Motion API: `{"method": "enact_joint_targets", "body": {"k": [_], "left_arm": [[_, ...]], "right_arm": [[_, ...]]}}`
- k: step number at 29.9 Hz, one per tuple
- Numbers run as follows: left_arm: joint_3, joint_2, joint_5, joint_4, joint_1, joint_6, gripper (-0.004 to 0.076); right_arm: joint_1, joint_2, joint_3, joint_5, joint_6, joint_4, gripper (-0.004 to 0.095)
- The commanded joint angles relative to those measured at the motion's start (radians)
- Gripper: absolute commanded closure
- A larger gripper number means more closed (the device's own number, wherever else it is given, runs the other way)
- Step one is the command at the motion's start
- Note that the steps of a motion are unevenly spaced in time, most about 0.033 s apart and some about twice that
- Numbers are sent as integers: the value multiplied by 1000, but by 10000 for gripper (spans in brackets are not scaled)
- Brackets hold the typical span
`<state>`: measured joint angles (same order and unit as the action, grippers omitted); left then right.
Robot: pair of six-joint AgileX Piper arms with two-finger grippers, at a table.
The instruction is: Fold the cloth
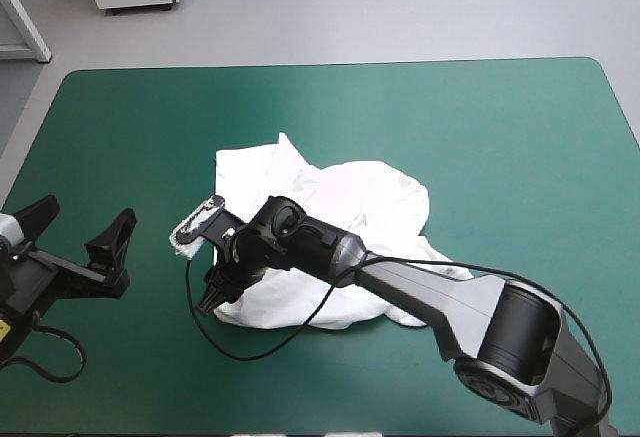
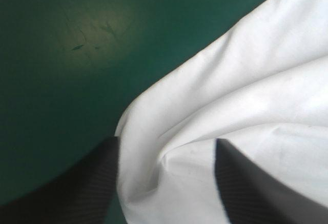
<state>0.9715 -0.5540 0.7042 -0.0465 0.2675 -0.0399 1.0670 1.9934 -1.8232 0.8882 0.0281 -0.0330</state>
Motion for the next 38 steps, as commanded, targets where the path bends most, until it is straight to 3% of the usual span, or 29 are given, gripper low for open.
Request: {"method": "enact_joint_targets", "body": {"k": [1,5,9,16,26,33,38], "left_arm": [[30,-8,-69,-3,0,-4,88],[30,-10,-49,-11,0,-4,88],[30,-22,-30,-29,0,-4,88],[30,-159,66,-27,0,-4,88],[84,-466,36,-20,0,-4,88],[289,-781,61,-18,-1,-4,88],[502,-1013,223,114,-56,92,88]], "right_arm": [[-1,-64,-73,-3,31,12,-38],[-1,-85,-155,136,108,97,-4],[-1,-160,-181,331,190,263,33],[-4,-395,-38,331,350,353,65],[-9,-730,423,331,593,369,69],[-9,-955,747,331,752,304,72],[-9,-1074,848,329,834,292,72]]}}
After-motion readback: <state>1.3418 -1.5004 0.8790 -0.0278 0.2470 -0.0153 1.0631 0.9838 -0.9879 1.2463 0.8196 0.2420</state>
